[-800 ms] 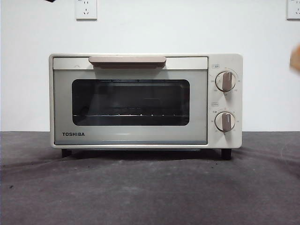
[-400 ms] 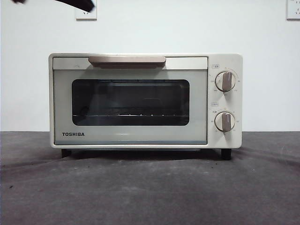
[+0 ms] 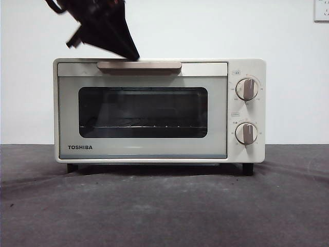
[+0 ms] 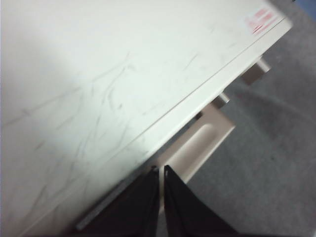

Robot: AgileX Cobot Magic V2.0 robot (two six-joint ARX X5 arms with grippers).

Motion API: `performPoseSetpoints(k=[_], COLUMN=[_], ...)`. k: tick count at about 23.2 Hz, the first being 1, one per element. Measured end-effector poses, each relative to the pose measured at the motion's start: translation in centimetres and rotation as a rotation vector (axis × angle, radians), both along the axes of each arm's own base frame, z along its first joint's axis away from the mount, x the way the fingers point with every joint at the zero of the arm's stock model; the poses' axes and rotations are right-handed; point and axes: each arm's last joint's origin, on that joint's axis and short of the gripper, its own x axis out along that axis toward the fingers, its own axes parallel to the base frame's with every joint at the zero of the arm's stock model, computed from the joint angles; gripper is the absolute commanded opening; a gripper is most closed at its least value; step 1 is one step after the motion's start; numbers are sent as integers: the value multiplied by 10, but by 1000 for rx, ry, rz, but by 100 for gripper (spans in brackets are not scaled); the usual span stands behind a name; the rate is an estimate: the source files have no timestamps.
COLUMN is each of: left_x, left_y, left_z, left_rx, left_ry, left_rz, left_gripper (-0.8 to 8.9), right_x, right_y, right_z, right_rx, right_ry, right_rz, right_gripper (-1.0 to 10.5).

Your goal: The left arm flap open the oven, the right arm pick bread and place it into oven, the left arm flap close the oven

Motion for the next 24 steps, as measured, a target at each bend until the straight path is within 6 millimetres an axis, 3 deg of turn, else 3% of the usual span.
performPoseSetpoints(k=[12,24], left_x=[1,-19], left_y=[-5,-18], left_z=[-1,0], left_rx=[38,143], left_ry=[-36,-4], left_rz=[-7,-78], left_gripper=[16,16], right_x=[0,0], right_y=[0,0], right_z=[0,0], right_rx=[-2,-2], right_ry=[-1,-1], right_rz=[-4,-4], right_gripper=[87,87])
